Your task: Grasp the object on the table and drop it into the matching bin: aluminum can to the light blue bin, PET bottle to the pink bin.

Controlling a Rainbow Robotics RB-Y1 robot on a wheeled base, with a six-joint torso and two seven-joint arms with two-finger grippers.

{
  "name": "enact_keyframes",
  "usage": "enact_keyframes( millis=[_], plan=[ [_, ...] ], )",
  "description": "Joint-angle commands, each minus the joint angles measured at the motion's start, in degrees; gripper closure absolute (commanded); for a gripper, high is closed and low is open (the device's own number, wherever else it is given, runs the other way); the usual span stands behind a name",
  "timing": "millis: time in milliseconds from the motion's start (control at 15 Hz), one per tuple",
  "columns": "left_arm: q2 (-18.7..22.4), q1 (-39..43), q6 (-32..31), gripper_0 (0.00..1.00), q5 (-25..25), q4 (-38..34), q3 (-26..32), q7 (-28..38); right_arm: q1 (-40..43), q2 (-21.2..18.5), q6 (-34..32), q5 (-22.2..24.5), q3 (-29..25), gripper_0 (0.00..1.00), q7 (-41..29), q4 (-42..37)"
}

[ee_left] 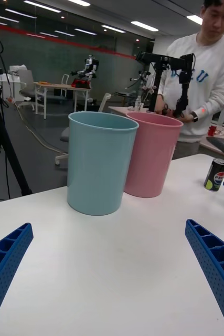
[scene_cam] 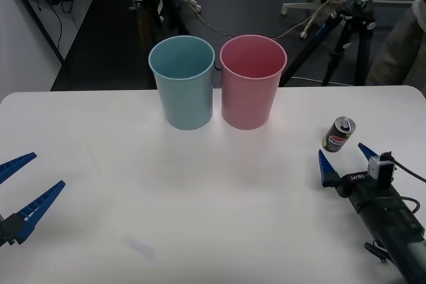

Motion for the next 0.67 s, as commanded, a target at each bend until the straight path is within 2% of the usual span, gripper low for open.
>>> enact_keyframes(
  millis=[67, 467, 667],
  plan=[
    [0.0, 0.0, 0.0, 0.0, 0.0, 0.0, 0.0, 0.0, -2.91, 0.0, -0.12, -0.02, -0.01, 0.0, 0.69, 3.41],
    [0.0, 0.0, 0.0, 0.0, 0.0, 0.0, 0.0, 0.0, -9.68, 0.0, -0.12, -0.02, -1.24, 0.0, 1.92, 11.32],
    [0.0, 0.0, 0.0, 0.0, 0.0, 0.0, 0.0, 0.0, -11.26, 0.0, 0.76, 0.06, -1.76, 0.0, 2.36, 12.72]
  ],
)
